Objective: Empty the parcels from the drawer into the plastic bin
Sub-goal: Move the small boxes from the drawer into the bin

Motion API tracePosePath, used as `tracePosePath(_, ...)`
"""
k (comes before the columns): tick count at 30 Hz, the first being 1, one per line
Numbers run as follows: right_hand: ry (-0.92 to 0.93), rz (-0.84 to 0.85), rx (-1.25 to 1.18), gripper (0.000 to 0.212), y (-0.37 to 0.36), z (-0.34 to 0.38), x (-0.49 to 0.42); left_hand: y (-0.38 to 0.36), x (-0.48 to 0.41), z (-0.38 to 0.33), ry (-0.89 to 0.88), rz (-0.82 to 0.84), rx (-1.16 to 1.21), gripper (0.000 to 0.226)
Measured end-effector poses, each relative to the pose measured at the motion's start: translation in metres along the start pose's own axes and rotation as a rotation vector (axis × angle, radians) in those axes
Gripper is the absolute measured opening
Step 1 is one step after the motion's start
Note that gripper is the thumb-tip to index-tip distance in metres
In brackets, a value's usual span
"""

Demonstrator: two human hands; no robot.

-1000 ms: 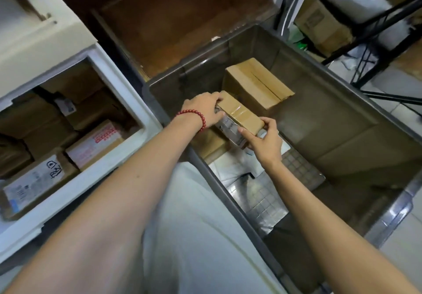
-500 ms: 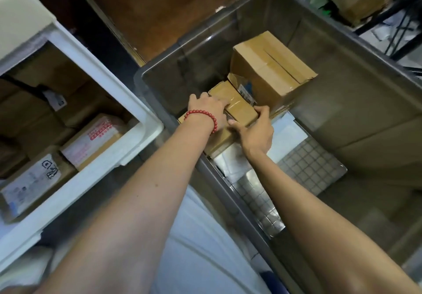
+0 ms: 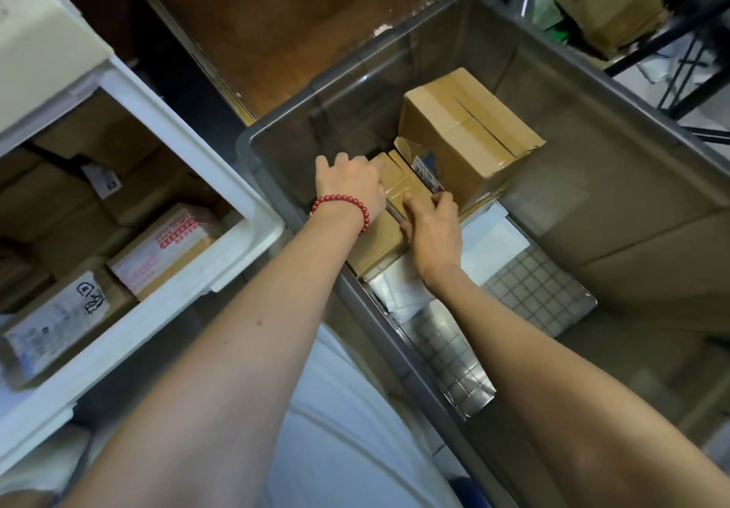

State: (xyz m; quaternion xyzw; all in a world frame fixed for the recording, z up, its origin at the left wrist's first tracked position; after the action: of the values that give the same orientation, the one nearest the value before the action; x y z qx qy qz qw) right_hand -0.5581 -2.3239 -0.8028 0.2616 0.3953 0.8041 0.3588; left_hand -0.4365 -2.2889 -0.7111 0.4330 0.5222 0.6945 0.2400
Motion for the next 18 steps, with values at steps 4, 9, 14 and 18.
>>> tracePosePath(4, 0.004, 0.095, 0.329, 0.037, 0.007, -0.002, 0.002, 0.018, 0.014, 0.009, -0.027, -0.057, 0.093, 0.045)
tracePosePath(9, 0.040, 0.326, 0.668, 0.052, 0.033, 0.006, 0.003, 0.037, 0.035, 0.011, -0.071, -0.139, 0.092, 0.045)
tracePosePath(14, 0.078, 0.229, 0.566, 0.055, 0.048, 0.019, 0.041, 0.042, 0.072, 0.015, -0.092, -0.213, 0.104, 0.041)
tracePosePath(18, 0.063, 0.188, 0.433, 0.060, 0.078, 0.036, 0.051, 0.044, 0.110, 0.026, -0.007, -0.252, 0.217, 0.038)
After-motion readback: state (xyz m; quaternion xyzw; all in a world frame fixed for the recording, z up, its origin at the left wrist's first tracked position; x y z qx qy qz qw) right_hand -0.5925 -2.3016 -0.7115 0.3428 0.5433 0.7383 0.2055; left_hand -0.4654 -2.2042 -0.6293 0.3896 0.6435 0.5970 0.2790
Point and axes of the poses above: each hand's wrist, its own x-axis away from the middle knuckle, its own y-axis out of the back of the hand, z = x × y, the point moved 1 cm from there along -x, towards the middle knuckle, and after that the axes turned 3 degrees about z, right-handed, at the moved point
